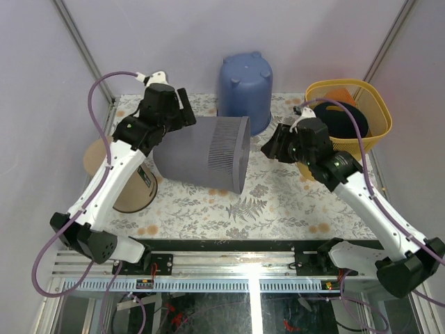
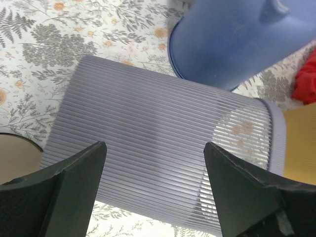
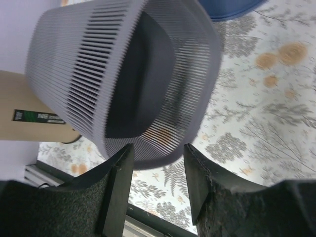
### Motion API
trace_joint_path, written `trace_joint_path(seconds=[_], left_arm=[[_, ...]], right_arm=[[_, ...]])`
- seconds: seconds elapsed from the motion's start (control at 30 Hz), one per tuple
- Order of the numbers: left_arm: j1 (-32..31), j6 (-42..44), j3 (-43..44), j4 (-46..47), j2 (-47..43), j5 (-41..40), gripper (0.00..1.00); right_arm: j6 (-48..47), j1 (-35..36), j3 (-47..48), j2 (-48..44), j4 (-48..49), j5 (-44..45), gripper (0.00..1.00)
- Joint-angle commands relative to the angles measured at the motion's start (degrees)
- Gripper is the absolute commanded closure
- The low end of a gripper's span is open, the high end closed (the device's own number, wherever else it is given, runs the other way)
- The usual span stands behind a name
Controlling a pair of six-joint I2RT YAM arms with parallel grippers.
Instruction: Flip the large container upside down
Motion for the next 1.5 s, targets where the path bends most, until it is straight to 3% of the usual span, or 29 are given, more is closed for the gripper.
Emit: trace_joint_path(seconds=[0.0,0.23,0.5,1.07,1.27,1.47], left_arm=[[5.73,-1.63,-4.71,5.69,-1.21,5.91,0.19],[16.94,-5.16,-13.98,13.73,-2.16,16.99,0.12],[22.01,-3.49,-13.02,12.96,2.09,18.10,0.12],[23.57,-3.32,-15.21,18.19,7.43,25.41,0.16],[23.56,-3.83,-15.88,18.44,6.36,27.19,0.22],[23.40,-3.88,-14.00,15.95,3.43,27.91,0.23]], right_arm=[[-0.15,0.64,7.60,5.08,4.07,-6.09,0.48],[-0.19,3.02,15.83,14.19,2.89,-7.47,0.48],[-0.17,5.78,21.98,21.04,-1.04,-5.45,0.46],[0.58,9.73,33.18,31.34,-9.74,0.38,0.46],[-0.28,10.12,36.80,33.96,-13.24,1.63,0.46],[0.12,10.13,36.62,33.07,-11.91,0.16,0.46]])
